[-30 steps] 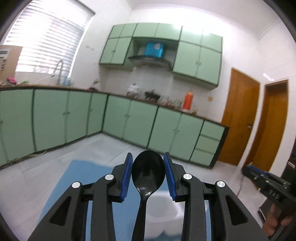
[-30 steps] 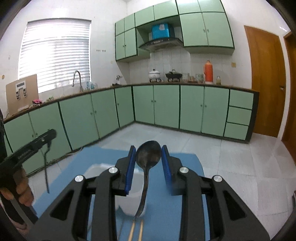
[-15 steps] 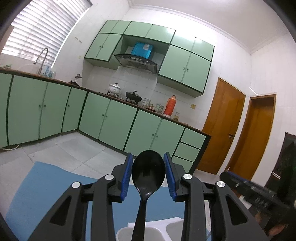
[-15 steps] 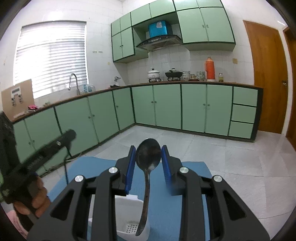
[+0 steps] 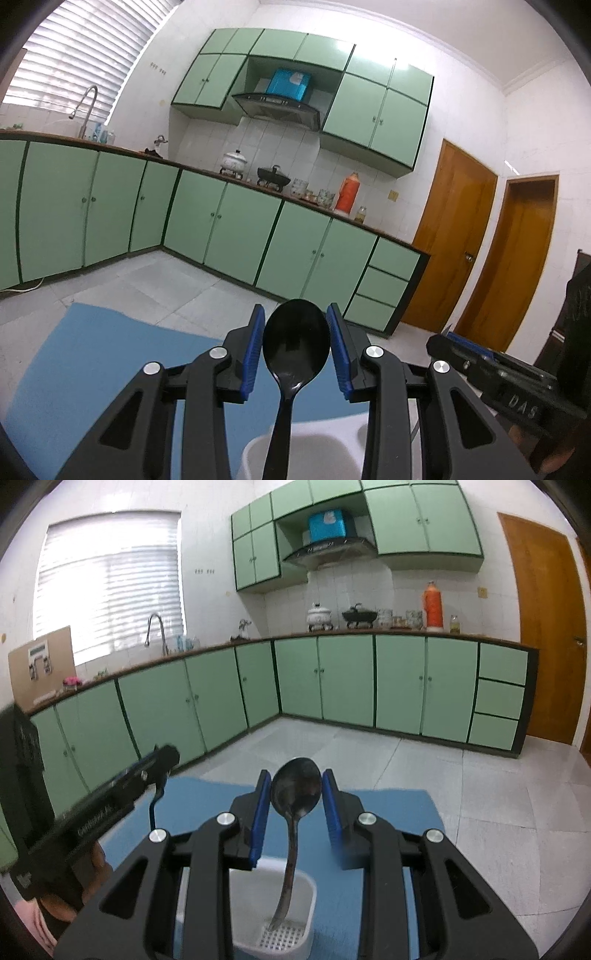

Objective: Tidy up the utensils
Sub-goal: 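Carry the black spoon into the white holder with the left tool while the right drops the silver spoon in, then grasp the flower-handled silver spoon with the left tool while the right tool returns to the table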

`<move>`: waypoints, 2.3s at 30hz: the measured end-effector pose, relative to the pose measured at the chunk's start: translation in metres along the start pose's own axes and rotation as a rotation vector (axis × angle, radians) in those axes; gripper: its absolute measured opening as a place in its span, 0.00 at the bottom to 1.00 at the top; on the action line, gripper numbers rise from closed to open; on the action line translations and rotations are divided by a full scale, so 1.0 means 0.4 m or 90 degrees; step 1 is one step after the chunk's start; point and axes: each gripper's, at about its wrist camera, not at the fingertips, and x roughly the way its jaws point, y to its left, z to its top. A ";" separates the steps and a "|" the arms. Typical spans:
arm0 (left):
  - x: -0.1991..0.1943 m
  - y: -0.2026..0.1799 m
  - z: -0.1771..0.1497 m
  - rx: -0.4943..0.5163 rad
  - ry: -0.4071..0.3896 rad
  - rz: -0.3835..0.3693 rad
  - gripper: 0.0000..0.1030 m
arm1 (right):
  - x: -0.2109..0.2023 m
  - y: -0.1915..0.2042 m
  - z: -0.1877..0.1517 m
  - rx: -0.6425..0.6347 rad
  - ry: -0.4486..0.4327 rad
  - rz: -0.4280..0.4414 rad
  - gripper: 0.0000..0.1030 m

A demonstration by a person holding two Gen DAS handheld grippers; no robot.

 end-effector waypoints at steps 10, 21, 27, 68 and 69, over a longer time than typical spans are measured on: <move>-0.005 0.021 -0.059 0.005 0.047 0.022 0.34 | 0.020 0.021 -0.089 -0.005 0.043 0.006 0.27; -0.055 0.008 -0.082 0.023 0.044 0.037 0.52 | -0.017 0.008 -0.110 0.007 0.029 0.000 0.41; -0.128 -0.007 -0.083 0.029 0.033 0.062 0.75 | -0.077 -0.026 -0.126 0.025 0.015 -0.023 0.58; -0.295 0.012 -0.400 0.047 0.370 0.207 0.60 | -0.267 -0.049 -0.425 0.019 0.175 -0.086 0.81; -0.294 0.010 -0.399 0.047 0.370 0.206 0.57 | -0.265 -0.049 -0.425 0.019 0.176 -0.086 0.81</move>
